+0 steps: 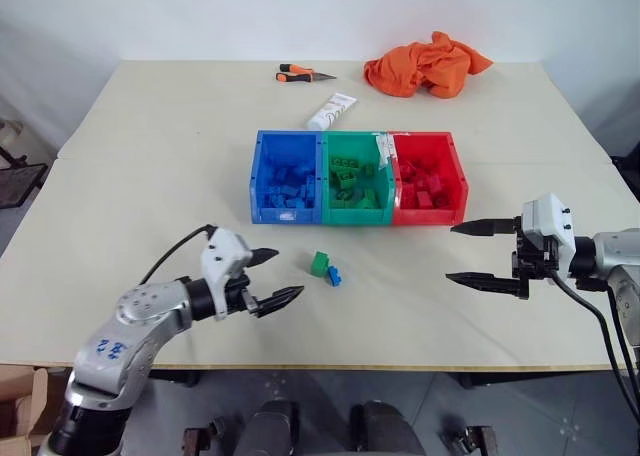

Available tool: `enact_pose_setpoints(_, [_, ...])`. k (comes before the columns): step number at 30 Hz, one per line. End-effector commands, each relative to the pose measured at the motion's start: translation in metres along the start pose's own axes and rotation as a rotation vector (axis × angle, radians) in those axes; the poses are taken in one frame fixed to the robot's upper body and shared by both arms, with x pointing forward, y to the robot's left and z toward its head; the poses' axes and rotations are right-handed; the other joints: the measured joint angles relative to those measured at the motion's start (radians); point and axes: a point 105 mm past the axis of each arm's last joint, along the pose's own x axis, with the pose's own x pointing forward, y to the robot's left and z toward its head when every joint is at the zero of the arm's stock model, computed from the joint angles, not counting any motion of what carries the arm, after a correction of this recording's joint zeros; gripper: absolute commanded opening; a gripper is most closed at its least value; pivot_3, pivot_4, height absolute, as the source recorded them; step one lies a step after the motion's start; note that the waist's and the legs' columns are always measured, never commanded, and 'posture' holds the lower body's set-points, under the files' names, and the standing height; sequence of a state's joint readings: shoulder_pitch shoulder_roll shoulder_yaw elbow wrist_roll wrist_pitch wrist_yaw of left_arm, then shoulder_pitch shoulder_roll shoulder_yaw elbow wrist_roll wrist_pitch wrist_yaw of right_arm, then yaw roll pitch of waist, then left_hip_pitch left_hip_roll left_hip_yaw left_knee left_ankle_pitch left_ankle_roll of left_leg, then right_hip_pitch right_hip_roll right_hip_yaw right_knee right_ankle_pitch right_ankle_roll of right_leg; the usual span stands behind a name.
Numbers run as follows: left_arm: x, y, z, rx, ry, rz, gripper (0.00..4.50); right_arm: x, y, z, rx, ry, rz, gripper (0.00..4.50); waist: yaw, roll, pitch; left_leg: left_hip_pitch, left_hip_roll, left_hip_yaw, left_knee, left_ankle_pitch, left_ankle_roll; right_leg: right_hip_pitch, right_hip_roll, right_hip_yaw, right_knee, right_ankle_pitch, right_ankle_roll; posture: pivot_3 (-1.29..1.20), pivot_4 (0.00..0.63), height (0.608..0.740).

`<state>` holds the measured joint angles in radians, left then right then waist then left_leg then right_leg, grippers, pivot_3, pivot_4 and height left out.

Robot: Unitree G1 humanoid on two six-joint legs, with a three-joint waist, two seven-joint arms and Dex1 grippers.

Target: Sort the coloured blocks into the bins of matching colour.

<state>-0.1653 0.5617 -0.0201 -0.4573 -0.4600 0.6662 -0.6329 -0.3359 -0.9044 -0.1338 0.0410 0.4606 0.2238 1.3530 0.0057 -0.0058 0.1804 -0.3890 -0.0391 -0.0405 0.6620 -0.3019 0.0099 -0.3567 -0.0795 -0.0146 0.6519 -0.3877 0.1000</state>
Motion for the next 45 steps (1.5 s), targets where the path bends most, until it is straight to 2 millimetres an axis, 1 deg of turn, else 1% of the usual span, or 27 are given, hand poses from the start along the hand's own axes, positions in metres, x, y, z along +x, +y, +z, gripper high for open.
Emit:
enact_pose_setpoints(1, [0.016, -0.003, 0.000, 0.012, 0.003, 0.002, 4.50, 0.002, 0.000, 0.010, -0.036, -0.025, -0.014, 4.41, 0.000, 0.000, 0.000, 0.000, 0.000, 0.000, 0.000, 0.000, 0.000, 0.000, 0.000, 0.000, 0.000, 0.000, 0.000, 0.00, 0.150, 0.740])
enact_pose_setpoints(6, [0.036, -0.003, -0.007, 0.008, 0.033, -0.007, 4.50, 0.003, 0.001, 0.012, -0.036, -0.035, -0.032, 4.41, -0.003, 0.000, 0.000, 0.000, 0.000, 0.000, 0.000, 0.000, 0.000, 0.000, 0.000, -0.001, 0.001, 0.000, 0.000, 0.00, 0.150, 0.740])
enact_pose_setpoints(8, [0.040, -0.002, -0.009, 0.010, 0.045, -0.007, 4.50, 0.003, 0.002, 0.012, -0.035, -0.037, -0.040, 4.41, -0.001, 0.000, 0.000, 0.000, 0.000, 0.000, 0.001, 0.000, 0.000, 0.000, 0.000, -0.001, 0.001, 0.000, 0.000, 0.00, 0.150, 0.740])
enact_pose_setpoints(11, [0.047, 0.011, -0.009, 0.037, 0.047, 0.040, 4.50, 0.003, 0.005, 0.011, -0.027, -0.042, -0.057, 4.41, 0.005, 0.000, 0.000, 0.000, 0.000, 0.000, 0.001, 0.000, 0.000, 0.000, 0.000, -0.001, 0.001, 0.000, 0.000, 0.00, 0.150, 0.740])
enact_pose_setpoints(16, [0.054, 0.028, -0.014, 0.107, 0.071, 0.119, 4.50, 0.004, 0.007, 0.011, -0.021, -0.043, -0.067, 4.41, 0.011, 0.000, 0.000, 0.000, 0.000, 0.000, 0.001, 0.000, -0.001, 0.000, 0.000, -0.001, 0.000, 0.000, 0.000, 0.00, 0.150, 0.740])
enact_pose_setpoints(19, [0.056, 0.031, -0.016, 0.131, 0.082, 0.130, 4.50, 0.004, 0.007, 0.011, -0.019, -0.044, -0.071, 4.41, 0.015, 0.000, 0.000, 0.000, 0.000, 0.000, 0.001, 0.000, -0.001, 0.000, 0.000, -0.001, 0.001, 0.000, 0.000, 0.00, 0.150, 0.740])
enact_pose_setpoints(23, [0.055, 0.034, -0.013, 0.140, 0.074, 0.150, 4.50, 0.004, 0.006, 0.010, -0.018, -0.042, -0.077, 4.41, 0.018, 0.000, 0.000, 0.000, 0.000, 0.000, 0.001, 0.000, -0.001, 0.000, 0.000, -0.001, 0.001, 0.000, 0.000, 0.00, 0.150, 0.740])
enact_pose_setpoints(25, [0.054, 0.029, -0.011, 0.132, 0.065, 0.130, 4.50, 0.004, 0.006, 0.010, -0.017, -0.042, -0.080, 4.41, 0.018, 0.000, 0.000, 0.000, 0.000, 0.000, 0.001, 0.000, -0.001, 0.000, 0.000, -0.001, 0.001, 0.000, 0.000, 0.00, 0.150, 0.740])
enact_pose_setpoints(29, [0.051, 0.000, -0.008, 0.065, 0.064, 0.006, 4.50, 0.004, 0.005, 0.010, -0.017, -0.043, -0.082, 4.41, 0.017, 0.000, 0.000, 0.000, 0.000, 0.000, 0.001, 0.000, -0.001, 0.000, 0.000, -0.001, 0.001, 0.000, 0.000, 0.00, 0.150, 0.740])
enact_pose_setpoints(31, [0.044, -0.010, -0.010, 0.043, 0.077, -0.026, 4.50, 0.004, 0.005, 0.010, -0.017, -0.043, -0.084, 4.41, 0.017, 0.000, 0.000, 0.000, 0.000, 0.000, 0.001, 0.000, -0.001, 0.000, 0.000, -0.001, 0.000, 0.000, 0.000, 0.00, 0.150, 0.740])
enact_pose_setpoints(34, [0.033, -0.013, -0.011, 0.021, 0.100, -0.016, 4.50, 0.003, 0.005, 0.009, -0.016, -0.043, -0.087, 4.41, 0.016, 0.000, 0.000, 0.000, 0.000, 0.000, 0.001, 0.000, -0.001, 0.000, 0.000, -0.001, 0.001, 0.000, 0.000, 0.00, 0.150, 0.740])
enact_pose_setpoints(37, [0.021, -0.008, -0.005, 0.045, 0.093, 0.006, 4.50, 0.004, 0.005, 0.007, -0.011, -0.040, -0.084, 4.41, 0.017, 0.000, 0.000, 0.000, 0.000, 0.000, 0.001, 0.000, -0.001, 0.000, 0.000, -0.001, 0.000, 0.000, 0.000, 0.00, 0.150, 0.740])
enact_pose_setpoints(39, [0.018, -0.013, -0.001, 0.032, 0.095, -0.033, 4.50, 0.004, 0.004, 0.007, -0.011, -0.040, -0.082, 4.41, 0.017, 0.000, 0.000, 0.000, 0.000, 0.000, 0.001, 0.000, -0.001, 0.000, 0.000, 0.000, 0.000, 0.000, 0.000, 0.00, 0.150, 0.740])
enact_pose_setpoints(42, [0.019, -0.027, 0.000, 0.009, 0.108, -0.118, 4.50, 0.005, 0.002, 0.006, -0.013, -0.040, -0.082, 4.41, 0.017, 0.000, 0.000, 0.000, 0.000, 0.000, 0.001, 0.000, -0.001, 0.000, 0.000, 0.000, 0.000, 0.000, 0.000, 0.00, 0.150, 0.740])
enact_pose_setpoints(45, [0.030, -0.031, -0.004, -0.008, 0.110, -0.145, 4.50, 0.006, 0.000, 0.006, -0.016, -0.039, -0.086, 4.41, 0.019, 0.000, 0.000, 0.000, 0.000, -0.001, 0.001, 0.000, -0.001, 0.001, 0.000, -0.001, -0.001, 0.000, 0.000, 0.00, 0.150, 0.740])
